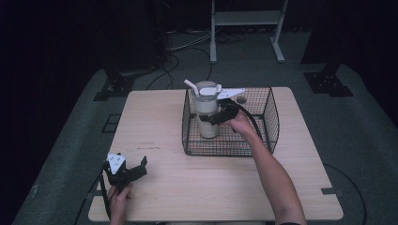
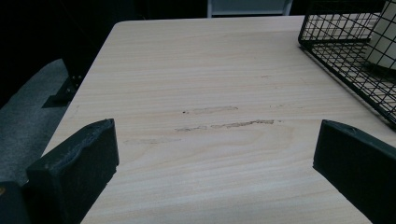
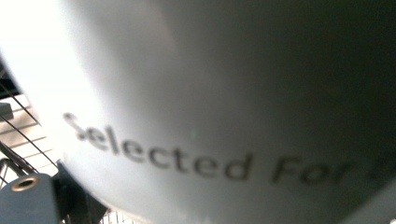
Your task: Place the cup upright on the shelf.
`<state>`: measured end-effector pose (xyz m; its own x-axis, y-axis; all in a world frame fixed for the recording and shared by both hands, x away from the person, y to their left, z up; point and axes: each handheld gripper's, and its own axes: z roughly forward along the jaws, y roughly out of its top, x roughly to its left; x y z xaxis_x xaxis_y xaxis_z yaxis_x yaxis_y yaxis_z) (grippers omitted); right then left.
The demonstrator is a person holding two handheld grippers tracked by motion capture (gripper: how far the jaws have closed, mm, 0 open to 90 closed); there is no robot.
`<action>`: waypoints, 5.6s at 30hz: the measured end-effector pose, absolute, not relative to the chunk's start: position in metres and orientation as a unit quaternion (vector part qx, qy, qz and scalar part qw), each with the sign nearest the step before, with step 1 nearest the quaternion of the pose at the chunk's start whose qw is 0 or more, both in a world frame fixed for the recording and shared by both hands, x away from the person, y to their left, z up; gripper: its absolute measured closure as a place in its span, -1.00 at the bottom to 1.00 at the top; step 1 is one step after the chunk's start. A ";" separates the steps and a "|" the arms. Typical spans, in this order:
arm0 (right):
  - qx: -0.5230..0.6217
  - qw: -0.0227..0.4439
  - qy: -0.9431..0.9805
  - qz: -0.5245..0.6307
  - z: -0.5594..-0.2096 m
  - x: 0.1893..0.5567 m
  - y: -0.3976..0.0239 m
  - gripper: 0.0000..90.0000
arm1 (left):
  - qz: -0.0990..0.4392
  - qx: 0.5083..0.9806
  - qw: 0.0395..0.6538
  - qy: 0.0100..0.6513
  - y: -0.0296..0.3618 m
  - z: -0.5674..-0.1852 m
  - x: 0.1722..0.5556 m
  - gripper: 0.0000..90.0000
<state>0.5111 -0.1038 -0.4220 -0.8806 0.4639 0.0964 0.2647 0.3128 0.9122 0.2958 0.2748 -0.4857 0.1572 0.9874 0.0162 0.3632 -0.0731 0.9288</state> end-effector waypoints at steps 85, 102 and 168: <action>0.191 0.117 0.829 0.513 -0.423 0.496 -0.127 -0.83 | 0.371 0.634 0.420 0.533 0.274 -0.486 0.296 -1.00; 0.201 0.120 0.832 0.503 -0.418 0.489 -0.136 -0.82 | 0.372 0.634 0.421 0.531 0.273 -0.486 0.296 -1.00; 0.242 0.146 0.828 0.484 -0.357 0.421 -0.209 -0.82 | 0.373 0.638 0.418 0.528 0.273 -0.486 0.296 -1.00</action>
<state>0.4208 -0.2091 -0.3570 -0.8409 0.5412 -0.0073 0.2592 0.4145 0.8723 0.2962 0.2728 -0.4861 0.1640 0.9859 0.0342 0.3633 -0.0926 0.9271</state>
